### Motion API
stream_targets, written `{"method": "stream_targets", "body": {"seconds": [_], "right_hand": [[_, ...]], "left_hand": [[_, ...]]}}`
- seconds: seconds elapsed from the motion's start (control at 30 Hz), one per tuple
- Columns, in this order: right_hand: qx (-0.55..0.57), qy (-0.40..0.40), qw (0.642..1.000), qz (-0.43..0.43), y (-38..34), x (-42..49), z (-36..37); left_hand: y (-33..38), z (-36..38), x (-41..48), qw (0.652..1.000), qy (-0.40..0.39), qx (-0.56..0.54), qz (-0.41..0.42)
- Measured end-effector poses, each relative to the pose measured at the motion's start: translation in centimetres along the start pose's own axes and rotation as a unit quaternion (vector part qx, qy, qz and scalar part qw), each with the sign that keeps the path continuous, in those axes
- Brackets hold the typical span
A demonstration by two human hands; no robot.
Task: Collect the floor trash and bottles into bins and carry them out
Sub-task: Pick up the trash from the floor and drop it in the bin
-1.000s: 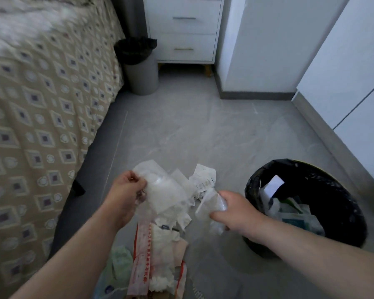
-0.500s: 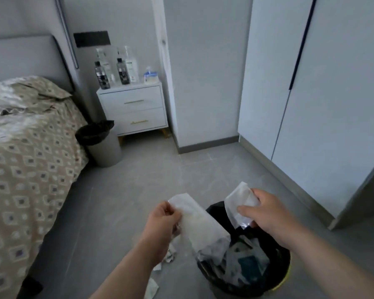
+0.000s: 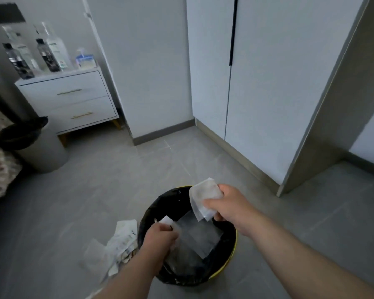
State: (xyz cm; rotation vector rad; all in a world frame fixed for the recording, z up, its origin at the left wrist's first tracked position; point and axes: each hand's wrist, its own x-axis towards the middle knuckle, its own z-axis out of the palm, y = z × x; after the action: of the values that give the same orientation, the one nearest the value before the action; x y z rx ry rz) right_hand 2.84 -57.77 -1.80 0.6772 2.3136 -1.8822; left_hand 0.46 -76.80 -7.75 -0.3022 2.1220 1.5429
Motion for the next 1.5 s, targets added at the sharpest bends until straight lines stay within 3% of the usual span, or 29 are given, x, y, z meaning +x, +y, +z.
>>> {"method": "stream_targets", "body": {"seconds": [0.07, 0.17, 0.27, 0.33, 0.47, 0.53, 0.63, 0.73, 0.83, 1.1, 1.23, 1.4, 1.5], "right_hand": [[-0.02, -0.013, 1.0, -0.005, 0.2, 0.0, 0.1], [-0.085, -0.041, 0.995, -0.018, 0.3, -0.2, 0.7], [-0.134, -0.051, 0.989, -0.022, 1.1, -0.3, 1.7], [-0.169, -0.059, 0.984, -0.019, 2.0, -0.2, 2.8], [-0.209, -0.119, 0.971, -0.008, 3.2, -0.5, 5.5], [-0.317, -0.167, 0.934, -0.012, 4.6, 0.0, 7.3], [-0.482, -0.231, 0.845, 0.009, 6.5, 1.0, 9.9], [-0.536, -0.31, 0.781, 0.087, 7.5, 1.5, 11.4], [-0.58, -0.319, 0.738, 0.13, 7.9, 1.5, 11.8], [-0.672, -0.346, 0.65, 0.075, 2.9, 0.2, 10.9], [-0.65, -0.279, 0.707, -0.012, -3.0, -2.5, 12.6], [-0.512, -0.248, 0.809, -0.147, -6.7, -6.1, 18.7], [-0.473, -0.284, 0.814, -0.181, -5.9, -8.1, 23.2]], "left_hand": [[0.5, -0.8, -1.6, 0.999, 0.014, 0.014, 0.036], [0.7, -3.1, -3.8, 0.981, 0.056, 0.126, 0.139], [-0.8, -5.4, -4.8, 0.921, 0.075, 0.286, 0.255], [-2.3, -6.4, -4.6, 0.904, 0.039, 0.357, 0.233], [-4.6, -6.5, -3.6, 0.917, 0.001, 0.36, 0.172], [-5.2, -6.4, -3.3, 0.923, 0.007, 0.343, 0.176], [-6.1, -6.3, -2.5, 0.922, 0.026, 0.331, 0.198], [-6.7, -6.3, -1.9, 0.923, 0.029, 0.327, 0.2], [-6.8, -6.1, -1.9, 0.924, 0.025, 0.319, 0.209], [-6.3, -8.4, -4.2, 0.932, 0.02, 0.291, 0.215], [-6.8, -13.2, -6.8, 0.946, 0.089, 0.243, 0.196], [-8.2, -19.5, -10.2, 0.958, 0.139, 0.197, 0.154], [-10.5, -22.4, -11.3, 0.965, 0.17, 0.176, 0.092]]}}
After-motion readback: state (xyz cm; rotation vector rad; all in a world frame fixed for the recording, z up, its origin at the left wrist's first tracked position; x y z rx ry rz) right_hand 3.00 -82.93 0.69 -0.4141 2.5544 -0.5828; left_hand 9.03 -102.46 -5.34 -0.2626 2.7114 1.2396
